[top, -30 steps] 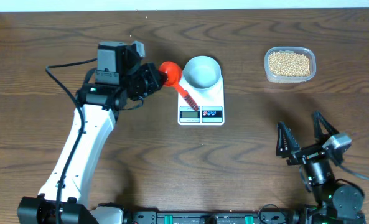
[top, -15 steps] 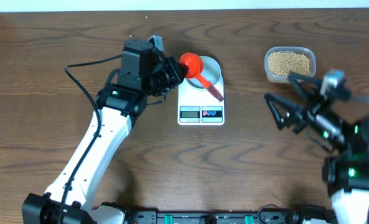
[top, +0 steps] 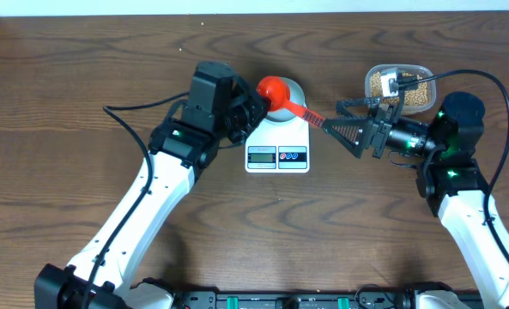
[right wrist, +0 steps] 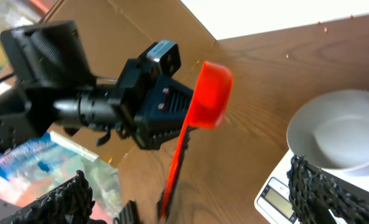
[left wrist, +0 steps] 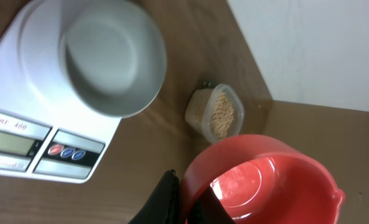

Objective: Scoop item into bowl and weigh 50g on scale
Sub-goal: 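Move the right gripper to the scoop handle and grasp it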

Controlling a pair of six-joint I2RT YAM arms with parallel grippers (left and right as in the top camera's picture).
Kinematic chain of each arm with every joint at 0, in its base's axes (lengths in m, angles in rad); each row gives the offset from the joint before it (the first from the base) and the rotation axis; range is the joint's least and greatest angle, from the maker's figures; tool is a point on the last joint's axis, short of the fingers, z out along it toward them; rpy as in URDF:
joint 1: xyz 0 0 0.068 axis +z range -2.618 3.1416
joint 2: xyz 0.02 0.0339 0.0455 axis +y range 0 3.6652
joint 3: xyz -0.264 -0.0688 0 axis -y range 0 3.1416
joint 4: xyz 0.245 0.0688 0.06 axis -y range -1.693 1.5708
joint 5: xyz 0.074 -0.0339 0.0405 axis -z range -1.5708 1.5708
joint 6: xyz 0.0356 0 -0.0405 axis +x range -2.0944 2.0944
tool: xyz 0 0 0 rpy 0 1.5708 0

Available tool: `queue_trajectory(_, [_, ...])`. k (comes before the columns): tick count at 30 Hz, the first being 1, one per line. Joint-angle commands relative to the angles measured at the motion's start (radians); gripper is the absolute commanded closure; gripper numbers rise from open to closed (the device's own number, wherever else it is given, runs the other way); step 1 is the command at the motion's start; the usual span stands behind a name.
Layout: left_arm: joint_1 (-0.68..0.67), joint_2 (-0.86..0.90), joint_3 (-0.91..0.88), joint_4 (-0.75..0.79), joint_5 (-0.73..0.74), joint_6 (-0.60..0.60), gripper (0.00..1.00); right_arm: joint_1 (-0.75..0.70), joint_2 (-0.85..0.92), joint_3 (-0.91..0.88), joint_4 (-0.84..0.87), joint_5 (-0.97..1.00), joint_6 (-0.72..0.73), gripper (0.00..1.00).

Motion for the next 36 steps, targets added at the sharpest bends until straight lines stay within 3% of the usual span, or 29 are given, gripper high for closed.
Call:
queue_trajectory(1, [-0.023,0.000,0.007,-0.038,-0.067,-0.019,0.93,0.013,0.011,0.021,0.005,0.001,0.065,0.01])
queue_trajectory(4, [-0.037,0.000,0.007,-0.072,-0.104,-0.020,0.93,0.035,0.014,0.019,0.003,0.039,0.061,0.18])
queue_trajectory(9, [-0.054,0.001,0.007,-0.097,-0.114,-0.023,0.93,0.119,0.014,0.019,-0.068,0.191,0.062,0.34])
queue_trajectory(16, [-0.054,0.002,0.007,-0.153,-0.170,-0.023,0.93,0.220,0.014,0.019,-0.132,0.346,0.061,0.45])
queue_trajectory(23, [-0.054,0.002,0.006,-0.183,-0.169,-0.024,0.93,0.248,0.014,0.019,-0.132,0.370,0.061,0.65])
queue_trajectory(36, [-0.075,0.002,0.006,-0.183,-0.158,-0.058,0.93,0.283,0.050,0.019,-0.130,0.378,0.063,0.71])
